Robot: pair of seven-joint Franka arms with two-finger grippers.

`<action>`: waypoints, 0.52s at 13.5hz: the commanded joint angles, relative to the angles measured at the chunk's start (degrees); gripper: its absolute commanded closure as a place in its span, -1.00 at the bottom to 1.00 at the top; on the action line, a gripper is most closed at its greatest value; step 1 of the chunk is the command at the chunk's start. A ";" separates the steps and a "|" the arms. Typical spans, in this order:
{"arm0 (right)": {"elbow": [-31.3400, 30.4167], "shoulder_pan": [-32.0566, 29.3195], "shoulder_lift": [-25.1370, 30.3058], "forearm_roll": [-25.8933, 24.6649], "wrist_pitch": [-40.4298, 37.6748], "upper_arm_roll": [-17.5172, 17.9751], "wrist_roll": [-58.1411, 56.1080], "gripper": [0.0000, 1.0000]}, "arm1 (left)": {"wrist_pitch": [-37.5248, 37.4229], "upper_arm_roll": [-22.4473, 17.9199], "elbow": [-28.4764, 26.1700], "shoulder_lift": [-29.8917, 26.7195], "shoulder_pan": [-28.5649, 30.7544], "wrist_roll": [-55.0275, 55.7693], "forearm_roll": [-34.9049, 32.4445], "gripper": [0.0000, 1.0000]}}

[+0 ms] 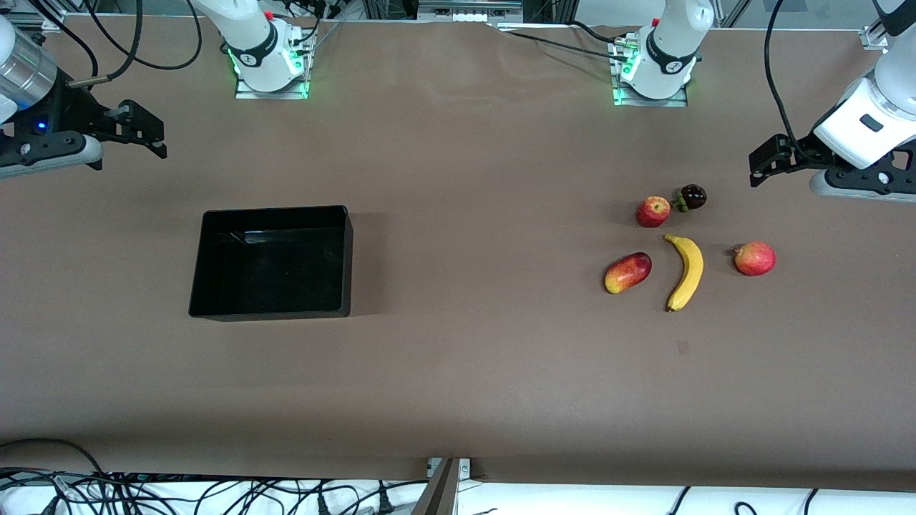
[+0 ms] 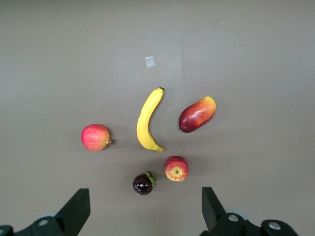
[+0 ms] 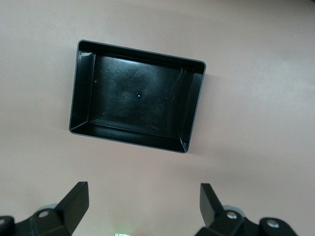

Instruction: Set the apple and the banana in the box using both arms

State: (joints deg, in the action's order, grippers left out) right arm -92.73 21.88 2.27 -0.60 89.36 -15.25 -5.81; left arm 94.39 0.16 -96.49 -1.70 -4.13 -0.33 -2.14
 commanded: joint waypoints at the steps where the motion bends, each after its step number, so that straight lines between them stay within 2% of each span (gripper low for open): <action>1: 0.97 -0.35 0.01 -0.89 -1.55 0.40 -0.35 -1.00 | -0.52 -0.08 0.69 -0.06 -0.36 0.16 0.30 -1.00; 7: 0.80 -0.52 -0.34 -0.54 -1.47 0.14 -0.17 -1.00 | -0.52 0.28 0.69 -0.14 -0.36 0.16 0.30 -1.00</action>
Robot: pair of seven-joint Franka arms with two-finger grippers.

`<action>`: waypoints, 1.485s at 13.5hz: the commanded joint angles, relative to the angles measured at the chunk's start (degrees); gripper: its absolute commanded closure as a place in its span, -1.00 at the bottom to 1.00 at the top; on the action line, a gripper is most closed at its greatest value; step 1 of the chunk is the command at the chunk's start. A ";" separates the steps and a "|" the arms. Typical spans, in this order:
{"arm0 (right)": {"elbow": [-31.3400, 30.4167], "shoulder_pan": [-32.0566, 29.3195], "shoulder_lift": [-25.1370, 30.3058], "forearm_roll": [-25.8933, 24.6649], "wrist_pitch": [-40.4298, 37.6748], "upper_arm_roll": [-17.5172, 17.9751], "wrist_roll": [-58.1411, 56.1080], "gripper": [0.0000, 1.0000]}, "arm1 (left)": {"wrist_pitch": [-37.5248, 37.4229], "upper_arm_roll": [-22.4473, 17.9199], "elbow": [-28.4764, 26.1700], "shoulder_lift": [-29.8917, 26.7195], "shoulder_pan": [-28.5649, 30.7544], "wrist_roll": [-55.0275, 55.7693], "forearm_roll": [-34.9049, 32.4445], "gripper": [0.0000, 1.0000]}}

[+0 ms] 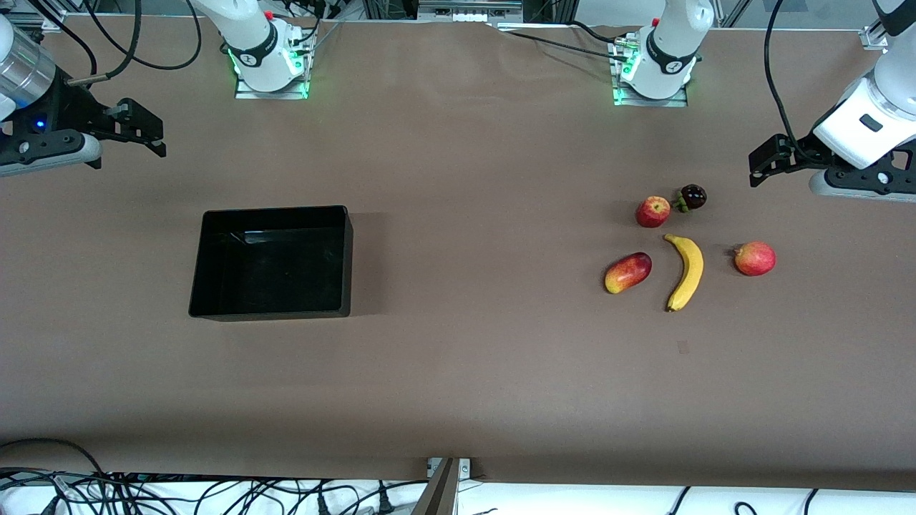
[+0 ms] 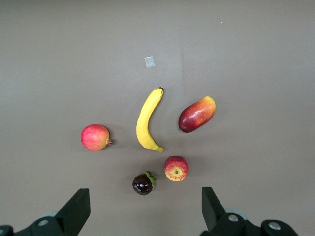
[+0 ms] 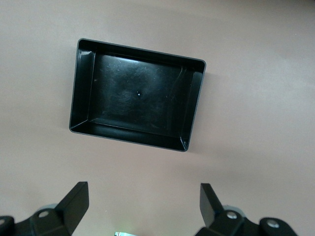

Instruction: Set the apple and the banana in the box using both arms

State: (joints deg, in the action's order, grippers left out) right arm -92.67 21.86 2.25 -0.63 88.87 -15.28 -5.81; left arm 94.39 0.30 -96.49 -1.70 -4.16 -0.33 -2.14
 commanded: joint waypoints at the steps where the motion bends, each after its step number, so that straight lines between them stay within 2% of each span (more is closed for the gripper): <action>1: 0.48 -0.59 -0.32 -0.52 -0.63 0.16 -0.17 -1.00 | -0.61 0.13 0.69 -0.06 -0.32 0.16 0.30 -1.00; 5: -1.36 -1.03 -1.63 -0.52 1.38 -0.10 -0.08 -1.00 | -0.61 0.13 0.69 -0.05 -0.32 0.16 0.30 -1.00; 8: -9.60 -1.21 -4.87 -0.52 11.54 -2.03 -0.43 -1.00 | -0.61 0.13 0.69 -0.05 -0.32 0.07 0.30 -1.00; 9: -11.89 -1.21 -6.97 -0.52 15.50 -2.56 -0.78 -1.00 | -0.87 0.13 0.69 -0.05 -0.32 0.07 0.30 -1.00; 13: -12.97 -2.78 -18.57 0.27 26.50 -4.23 -2.62 -1.00 | -1.31 0.13 1.57 0.21 -0.32 0.16 0.30 -1.00; 15: -13.93 -5.07 -23.93 4.73 32.65 -4.23 -6.74 -1.00 | -1.40 0.13 1.66 0.47 -0.32 0.16 0.30 -1.00; 18: -18.23 -6.75 -27.99 9.05 42.58 -4.23 -10.01 -1.00 | -1.75 0.13 1.75 0.47 -0.32 0.16 0.30 -1.00; 19: -19.29 -6.75 -28.78 9.93 43.74 -4.15 -10.10 -1.00 | -1.75 0.13 1.75 0.47 -0.32 0.16 0.30 -1.00; 20: -20.08 -6.75 -29.14 10.12 44.54 -4.14 -10.10 -0.88 | -1.84 0.13 1.75 0.47 -0.32 0.07 0.30 -1.00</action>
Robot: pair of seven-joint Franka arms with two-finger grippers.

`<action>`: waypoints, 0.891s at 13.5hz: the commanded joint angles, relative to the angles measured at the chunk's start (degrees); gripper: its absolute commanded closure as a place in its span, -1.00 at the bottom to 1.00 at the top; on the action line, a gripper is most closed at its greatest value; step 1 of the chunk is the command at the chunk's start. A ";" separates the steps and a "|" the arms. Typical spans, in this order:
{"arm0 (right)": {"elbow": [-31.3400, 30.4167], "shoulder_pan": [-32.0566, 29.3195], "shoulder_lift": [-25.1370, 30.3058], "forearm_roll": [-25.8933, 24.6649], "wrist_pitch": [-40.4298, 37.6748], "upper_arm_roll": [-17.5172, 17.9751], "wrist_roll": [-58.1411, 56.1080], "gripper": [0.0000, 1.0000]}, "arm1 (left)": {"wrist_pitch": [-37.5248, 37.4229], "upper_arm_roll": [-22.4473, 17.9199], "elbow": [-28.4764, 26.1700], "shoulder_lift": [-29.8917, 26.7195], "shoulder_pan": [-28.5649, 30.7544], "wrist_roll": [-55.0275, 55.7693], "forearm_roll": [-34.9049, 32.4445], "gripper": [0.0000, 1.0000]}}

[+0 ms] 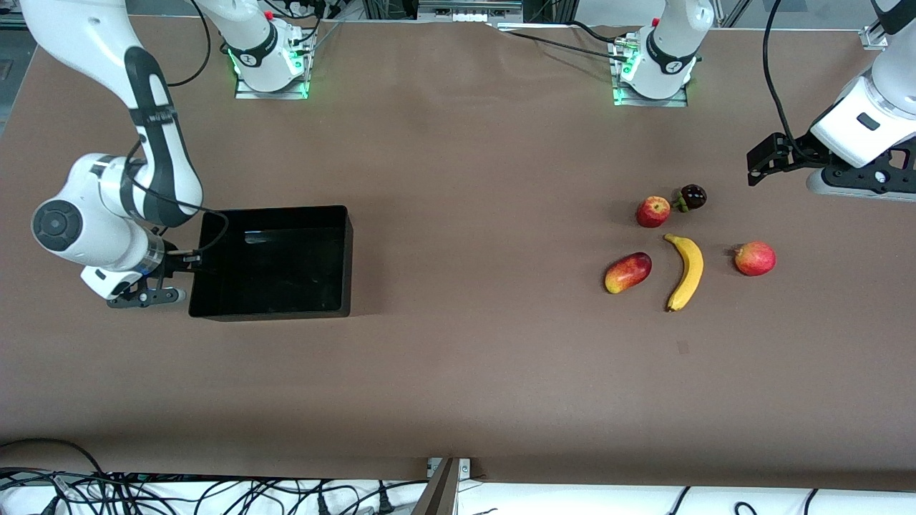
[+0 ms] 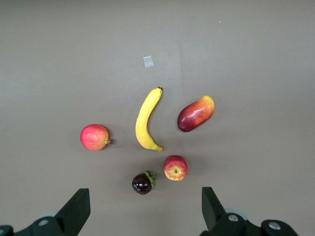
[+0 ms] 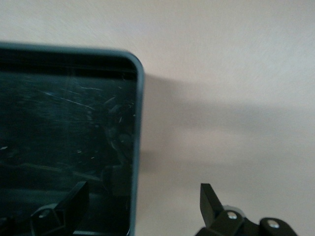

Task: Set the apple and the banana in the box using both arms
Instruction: 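Reach the right gripper down to the edge of the black tray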

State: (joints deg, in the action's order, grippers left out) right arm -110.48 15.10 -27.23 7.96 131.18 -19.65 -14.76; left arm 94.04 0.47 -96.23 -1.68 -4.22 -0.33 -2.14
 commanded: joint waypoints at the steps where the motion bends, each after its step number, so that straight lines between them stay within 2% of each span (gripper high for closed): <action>1: -2.63 0.02 0.08 1.53 2.41 0.23 -1.15 -0.70 | -1.49 -0.03 1.49 0.45 -0.26 0.07 0.30 -1.00; 4: -2.64 0.02 0.16 2.23 1.89 0.23 -1.15 0.02 | -2.37 -0.12 1.92 0.45 -0.26 0.16 0.38 -1.00; 6: -2.55 0.02 0.51 2.32 1.71 0.31 -1.15 0.43 | -2.63 -0.12 2.19 0.54 -0.26 0.25 0.38 -1.00; 8: -2.64 0.02 0.51 3.10 0.93 0.40 -1.15 1.00 | -2.72 -0.12 2.19 0.54 -0.26 0.25 0.38 -1.00; 12: -0.97 0.19 1.30 4.34 -3.38 0.75 -2.45 1.00 | -2.72 -0.12 2.19 0.54 -0.26 0.25 0.38 -1.00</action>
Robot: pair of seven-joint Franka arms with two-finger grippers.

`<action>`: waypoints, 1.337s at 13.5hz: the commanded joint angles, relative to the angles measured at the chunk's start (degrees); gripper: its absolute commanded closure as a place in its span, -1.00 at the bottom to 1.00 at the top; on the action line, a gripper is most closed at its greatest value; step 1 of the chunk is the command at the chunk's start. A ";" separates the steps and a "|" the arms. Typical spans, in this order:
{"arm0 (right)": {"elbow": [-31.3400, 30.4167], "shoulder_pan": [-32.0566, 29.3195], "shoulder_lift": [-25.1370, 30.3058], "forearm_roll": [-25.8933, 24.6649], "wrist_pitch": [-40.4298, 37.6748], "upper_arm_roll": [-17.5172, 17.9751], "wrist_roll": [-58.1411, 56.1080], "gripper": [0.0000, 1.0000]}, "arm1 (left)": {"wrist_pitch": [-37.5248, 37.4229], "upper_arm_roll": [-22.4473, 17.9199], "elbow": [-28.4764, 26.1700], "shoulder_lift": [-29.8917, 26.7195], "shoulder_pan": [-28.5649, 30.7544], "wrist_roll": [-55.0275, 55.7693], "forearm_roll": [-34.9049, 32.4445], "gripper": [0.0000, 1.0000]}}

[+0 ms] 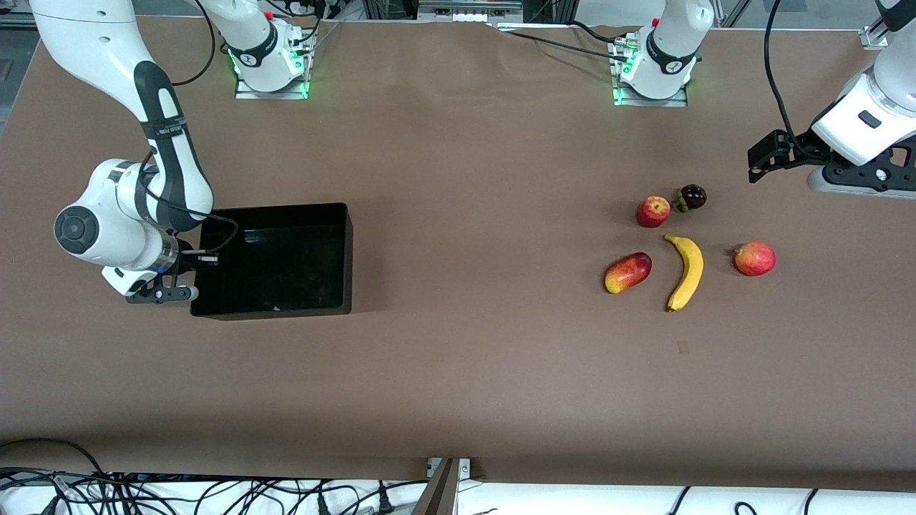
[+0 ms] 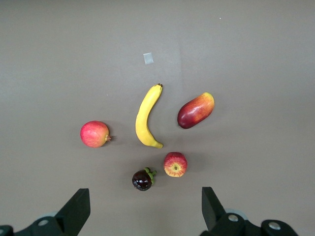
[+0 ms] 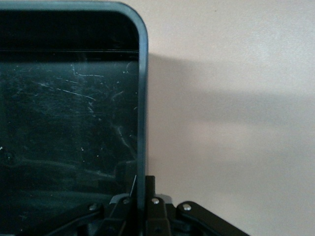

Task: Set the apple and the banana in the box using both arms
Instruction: 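Reach the right gripper down to the edge of the black tray, then push the black tray with the right gripper toward the fruit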

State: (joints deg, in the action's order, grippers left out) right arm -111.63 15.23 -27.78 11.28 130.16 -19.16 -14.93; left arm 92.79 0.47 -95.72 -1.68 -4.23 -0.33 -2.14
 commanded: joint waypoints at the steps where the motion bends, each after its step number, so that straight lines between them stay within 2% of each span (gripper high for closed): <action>1: 1.32 0.50 2.20 1.37 -2.54 0.35 -3.43 1.00 | -1.48 -0.12 1.67 0.54 -0.17 0.25 0.38 -1.00; 5: 14.56 2.07 1.95 2.69 -13.41 5.87 -0.81 1.00 | -1.48 -0.12 1.67 0.54 -0.25 0.25 0.38 -1.00; 7: 18.72 5.14 0.54 2.78 -15.46 7.37 7.15 1.00 | -1.48 -0.12 1.67 0.62 -0.25 0.25 0.38 -1.00; 8: 18.64 6.99 0.45 3.22 -15.46 8.68 11.72 1.00 | -1.48 -0.12 1.67 0.54 -0.25 0.25 0.38 -1.00; 10: 19.08 10.33 -0.86 7.59 -14.58 12.72 21.20 1.00 | -1.48 -0.12 1.67 0.54 -0.25 0.25 0.38 -1.00; 12: 19.96 15.50 -2.79 8.58 -10.92 15.10 29.39 1.00 | -1.48 -0.12 1.67 0.54 -0.25 0.33 0.38 -1.00; 15: 22.94 23.59 -7.01 8.23 -6.68 15.11 37.94 1.00 | -1.48 -0.12 1.67 0.62 -0.17 0.16 0.38 -1.00; 18: 24.00 28.35 -10.27 7.62 -3.18 15.03 42.08 1.00 | -1.56 -0.12 1.67 0.62 -0.25 0.16 0.38 -1.00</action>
State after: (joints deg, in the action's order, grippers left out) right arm -90.33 41.75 -35.82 18.22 125.32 -3.54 25.46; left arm 92.59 0.47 -95.66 -1.68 -4.25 -0.33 -2.14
